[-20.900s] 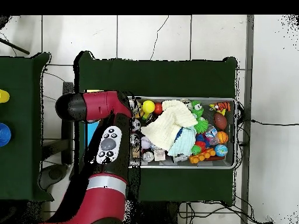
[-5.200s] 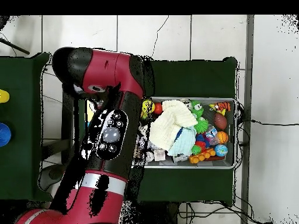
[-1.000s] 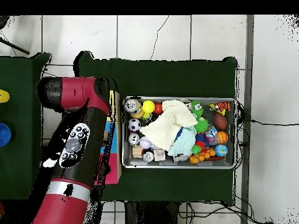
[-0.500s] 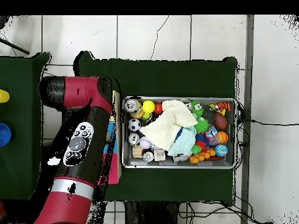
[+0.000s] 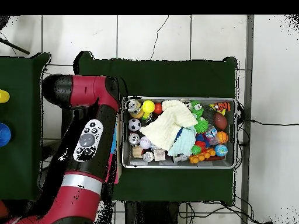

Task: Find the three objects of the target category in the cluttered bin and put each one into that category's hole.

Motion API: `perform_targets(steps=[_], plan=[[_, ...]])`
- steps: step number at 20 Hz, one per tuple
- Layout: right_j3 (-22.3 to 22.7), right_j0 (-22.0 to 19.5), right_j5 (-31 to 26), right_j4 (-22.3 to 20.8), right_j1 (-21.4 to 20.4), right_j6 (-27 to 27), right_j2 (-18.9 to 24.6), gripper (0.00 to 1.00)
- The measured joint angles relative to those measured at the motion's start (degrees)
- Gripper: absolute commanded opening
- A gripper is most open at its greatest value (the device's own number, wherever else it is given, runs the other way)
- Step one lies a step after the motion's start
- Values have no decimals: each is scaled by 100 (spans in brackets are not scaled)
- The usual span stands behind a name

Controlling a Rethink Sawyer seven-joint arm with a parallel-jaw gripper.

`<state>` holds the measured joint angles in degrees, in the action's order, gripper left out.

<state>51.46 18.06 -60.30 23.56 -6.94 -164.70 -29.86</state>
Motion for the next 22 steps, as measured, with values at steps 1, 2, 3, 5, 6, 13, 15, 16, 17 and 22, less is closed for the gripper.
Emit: perform_targets(steps=[1,2,3,5,6,13,15,16,17,22], plan=[[7,-14,12,-1,-5,0,26,0],[14,-27,26,-1,-9,0,52,0],[27,-49,52,-11,-20,0,98,0],[35,-65,72,-42,-29,0,134,0],[40,-74,84,-64,-35,0,156,0],[82,-112,232,-274,-70,0,314,0],[105,-120,274,-313,-84,0,351,0],[124,-128,302,-330,-96,1,379,0],[154,-144,339,-357,-119,1,424,0],[244,-226,437,-503,-219,1,619,0]])
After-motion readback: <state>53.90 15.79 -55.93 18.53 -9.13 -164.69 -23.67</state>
